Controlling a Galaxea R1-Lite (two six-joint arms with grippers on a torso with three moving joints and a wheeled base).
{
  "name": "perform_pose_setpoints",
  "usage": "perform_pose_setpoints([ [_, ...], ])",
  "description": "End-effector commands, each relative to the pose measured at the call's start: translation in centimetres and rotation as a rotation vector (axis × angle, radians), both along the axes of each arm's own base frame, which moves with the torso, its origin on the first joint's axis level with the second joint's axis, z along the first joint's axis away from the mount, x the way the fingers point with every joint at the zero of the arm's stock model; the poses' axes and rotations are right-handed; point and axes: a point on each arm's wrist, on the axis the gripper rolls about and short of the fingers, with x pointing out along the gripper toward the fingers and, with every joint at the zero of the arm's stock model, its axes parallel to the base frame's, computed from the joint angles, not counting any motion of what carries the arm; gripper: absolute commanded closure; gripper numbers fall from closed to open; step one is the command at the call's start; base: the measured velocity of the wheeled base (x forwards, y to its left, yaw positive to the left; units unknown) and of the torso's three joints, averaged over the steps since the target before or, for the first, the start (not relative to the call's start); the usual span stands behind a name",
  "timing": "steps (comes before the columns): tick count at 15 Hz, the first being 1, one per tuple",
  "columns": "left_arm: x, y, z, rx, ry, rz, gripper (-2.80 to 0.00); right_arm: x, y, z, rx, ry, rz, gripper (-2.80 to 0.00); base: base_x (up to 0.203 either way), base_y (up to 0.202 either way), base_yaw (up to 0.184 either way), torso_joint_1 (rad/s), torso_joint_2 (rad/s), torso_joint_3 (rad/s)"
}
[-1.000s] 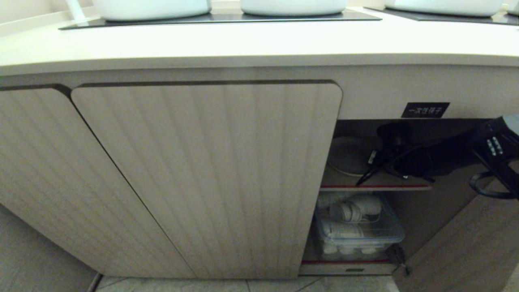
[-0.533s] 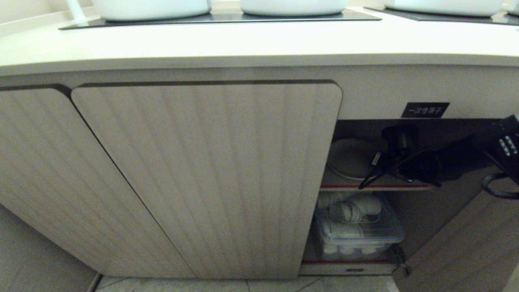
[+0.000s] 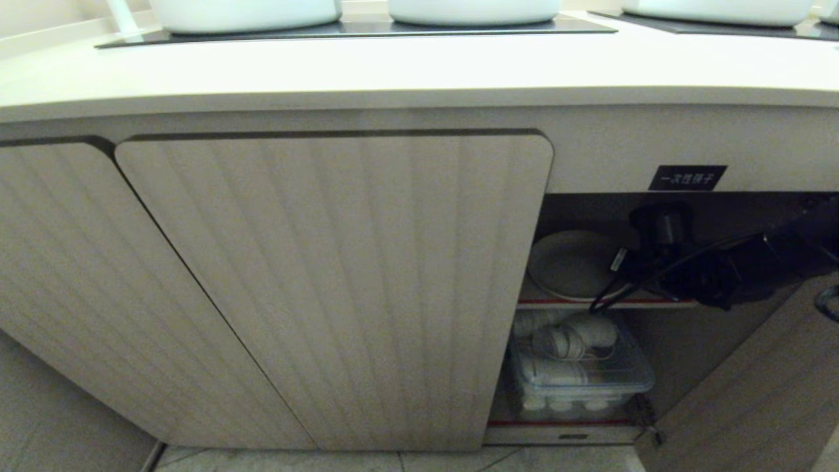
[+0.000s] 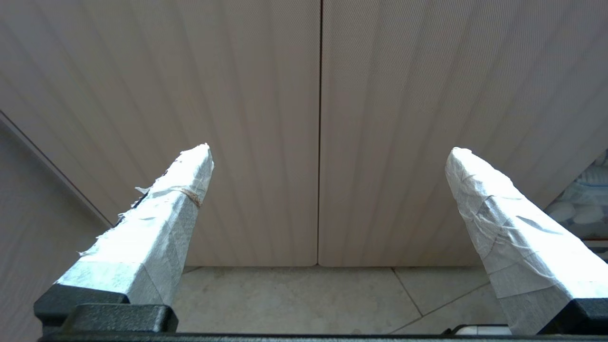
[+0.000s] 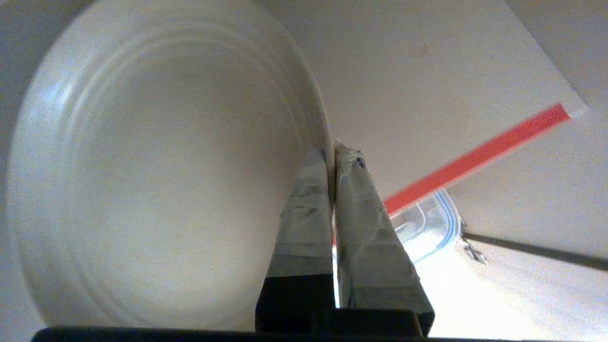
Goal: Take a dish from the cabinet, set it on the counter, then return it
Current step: Take the plate from the cabinet
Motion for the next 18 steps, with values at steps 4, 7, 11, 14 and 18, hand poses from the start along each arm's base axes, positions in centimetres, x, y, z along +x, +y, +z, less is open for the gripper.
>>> perform_pose_setpoints([
  [4, 0.0, 0.0, 0.0, 0.0, 0.0, -0.001, -2.8, -2.0, -0.1, 1.2, 0.02, -0.026, -0.01, 0.0, 0.0, 0.0, 0.0, 0.0, 0.0, 0.0],
  [7, 0.0, 0.0, 0.0, 0.0, 0.0, -0.001, -2.8, -2.8, -0.2, 1.5, 0.027, -0.026, -0.015, 0.0, 0.0, 0.0, 0.0, 0.0, 0.0, 0.0],
  [11, 0.0, 0.0, 0.0, 0.0, 0.0, 0.001, -2.8, -4.4, -0.4, 1.9, 0.031, -0.014, -0.015, 0.0, 0.0, 0.0, 0.0, 0.0, 0.0, 0.0],
  [14, 0.0, 0.0, 0.0, 0.0, 0.0, -0.001, -2.8, -5.7, -0.5, 2.3, 0.032, -0.013, -0.016, 0.0, 0.0, 0.0, 0.0, 0.0, 0.0, 0.0],
  [18, 0.0, 0.0, 0.0, 0.0, 0.0, -0.001, -2.8, -7.6, -0.7, 2.6, 0.033, -0.007, -0.014, 0.0, 0.0, 0.0, 0.0, 0.0, 0.0, 0.0],
])
